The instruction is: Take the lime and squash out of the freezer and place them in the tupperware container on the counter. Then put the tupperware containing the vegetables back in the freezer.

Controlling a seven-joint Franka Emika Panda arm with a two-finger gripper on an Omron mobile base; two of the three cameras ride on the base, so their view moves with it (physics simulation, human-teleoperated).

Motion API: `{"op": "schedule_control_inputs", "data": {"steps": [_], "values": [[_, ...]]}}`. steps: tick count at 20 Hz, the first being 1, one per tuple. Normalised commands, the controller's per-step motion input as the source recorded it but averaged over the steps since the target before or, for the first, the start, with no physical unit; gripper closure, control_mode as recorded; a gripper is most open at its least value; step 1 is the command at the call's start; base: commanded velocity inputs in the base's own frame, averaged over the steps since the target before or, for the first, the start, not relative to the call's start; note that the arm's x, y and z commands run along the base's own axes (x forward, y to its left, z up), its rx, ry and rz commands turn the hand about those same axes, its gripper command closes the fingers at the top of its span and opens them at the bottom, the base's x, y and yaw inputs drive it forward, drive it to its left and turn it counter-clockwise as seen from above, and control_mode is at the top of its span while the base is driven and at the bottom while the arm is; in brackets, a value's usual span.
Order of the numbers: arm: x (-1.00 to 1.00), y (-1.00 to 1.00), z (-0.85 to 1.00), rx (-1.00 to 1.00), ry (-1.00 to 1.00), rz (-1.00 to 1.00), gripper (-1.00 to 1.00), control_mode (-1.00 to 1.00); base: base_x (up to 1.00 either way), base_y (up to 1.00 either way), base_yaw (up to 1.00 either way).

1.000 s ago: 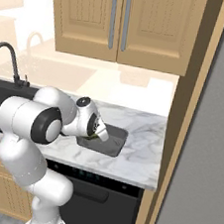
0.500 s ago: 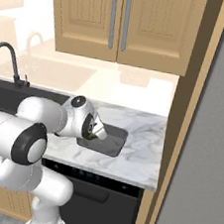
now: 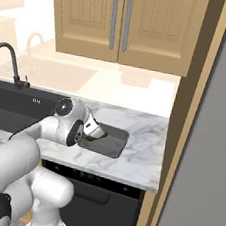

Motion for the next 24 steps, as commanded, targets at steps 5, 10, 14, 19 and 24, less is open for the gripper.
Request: {"op": "schedule_control_inputs", "data": {"steps": [5, 10, 14, 19, 24], "values": [[-0.4, 0.05, 1.0, 0.0, -0.03, 0.09, -1.0, -1.0, 0.0, 0.0, 0.0], [-0.36, 0.16, 1.0, 0.0, 0.13, 0.1, -1.0, -1.0, 0.0, 0.0, 0.0], [-0.48, 0.29, 0.68, 0.0, 0.29, 0.11, -1.0, -1.0, 0.0, 0.0, 0.0], [-0.55, 0.37, 0.26, -0.01, 0.29, 0.11, -1.0, -1.0, 0.0, 0.0, 0.0], [-0.55, 0.17, 0.01, -0.02, 0.28, 0.11, -1.0, -1.0, 0.0, 0.0, 0.0]]}}
